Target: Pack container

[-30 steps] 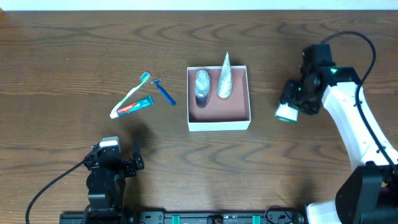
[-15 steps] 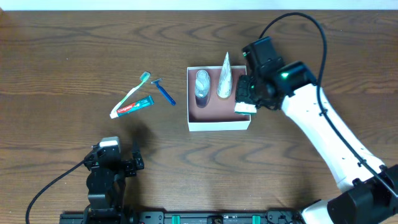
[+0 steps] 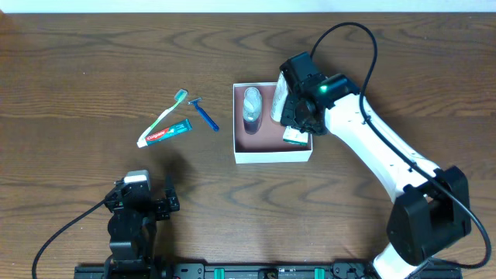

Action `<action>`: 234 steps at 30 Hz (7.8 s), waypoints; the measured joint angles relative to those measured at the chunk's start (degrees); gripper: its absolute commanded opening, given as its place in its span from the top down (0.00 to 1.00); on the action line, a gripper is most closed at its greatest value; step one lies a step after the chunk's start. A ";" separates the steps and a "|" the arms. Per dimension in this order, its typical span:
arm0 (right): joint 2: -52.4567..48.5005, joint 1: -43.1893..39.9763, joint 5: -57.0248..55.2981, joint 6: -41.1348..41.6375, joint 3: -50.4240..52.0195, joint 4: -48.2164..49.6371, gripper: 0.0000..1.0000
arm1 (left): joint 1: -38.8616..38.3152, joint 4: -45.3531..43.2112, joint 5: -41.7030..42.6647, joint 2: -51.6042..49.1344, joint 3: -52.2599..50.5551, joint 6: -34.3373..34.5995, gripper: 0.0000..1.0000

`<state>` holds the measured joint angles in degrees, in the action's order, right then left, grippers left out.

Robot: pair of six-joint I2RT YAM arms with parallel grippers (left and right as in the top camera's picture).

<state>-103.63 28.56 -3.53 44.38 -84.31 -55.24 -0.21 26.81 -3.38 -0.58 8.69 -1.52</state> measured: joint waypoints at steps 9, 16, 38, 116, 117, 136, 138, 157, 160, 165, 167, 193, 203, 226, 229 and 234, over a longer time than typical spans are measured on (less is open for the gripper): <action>-2.12 0.20 0.83 1.14 0.00 0.22 0.47 | 0.00 0.00 0.00 0.00 0.00 0.00 0.02; -2.12 0.20 1.20 1.79 0.00 0.24 0.32 | 0.00 0.00 0.00 0.00 0.00 0.00 0.02; 8.28 -16.06 1.36 -3.74 0.00 -7.21 0.01 | 0.00 0.00 0.00 0.00 0.00 0.00 0.02; 12.17 -40.22 1.18 -11.15 -0.07 -12.04 0.01 | 2.99 -5.70 7.37 -102.09 55.69 -31.78 0.21; 12.17 -40.22 1.18 -11.15 -0.07 -12.02 0.01 | 3.02 -5.88 7.50 -102.51 55.69 -31.89 0.22; 12.15 -40.22 1.18 -11.15 -0.07 -12.04 0.01 | 3.02 -10.84 7.80 -109.31 55.98 -33.09 0.46; 12.17 -40.22 1.18 -11.15 -0.07 -12.04 0.01 | 3.02 -10.82 7.65 -109.37 55.98 -33.20 0.53; 12.17 -40.22 1.18 -11.15 -0.07 -12.04 0.01 | 4.24 -8.98 9.88 -109.57 55.98 -26.91 0.64; 12.17 -40.22 1.18 -11.15 -0.07 -12.04 0.01 | 5.44 -8.72 10.93 -109.57 55.98 -23.91 0.63; 12.17 -40.22 1.18 -11.15 -0.07 -12.04 0.01 | 7.63 -7.21 12.33 -109.57 55.98 -19.21 0.59; 12.17 -40.22 1.18 -11.15 -0.07 -12.04 0.01 | 8.02 -6.99 12.72 -109.57 55.98 -18.18 0.60; 12.17 -40.22 1.18 -11.15 -0.07 -12.04 0.01 | 7.91 -5.92 18.53 -107.10 55.98 -23.34 0.94; 12.17 -40.22 1.18 -11.15 -0.07 -12.04 0.01 | 3.56 3.48 18.69 -86.95 55.98 -15.85 0.94; 12.17 -40.22 1.18 -11.15 -0.07 -12.04 0.01 | -20.79 19.47 31.34 -68.98 55.98 -34.95 0.94; 12.17 -40.22 1.18 -11.15 -0.07 -12.04 0.01 | -22.80 17.99 32.59 -73.29 55.93 -41.35 0.94; 12.17 -40.22 1.18 -11.15 -0.07 -12.04 0.01 | -24.98 11.30 33.42 -81.99 55.89 -48.78 0.94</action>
<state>-91.46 -11.66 -2.35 33.23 -84.38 -67.29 -25.19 38.11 30.04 -82.56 64.58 -50.30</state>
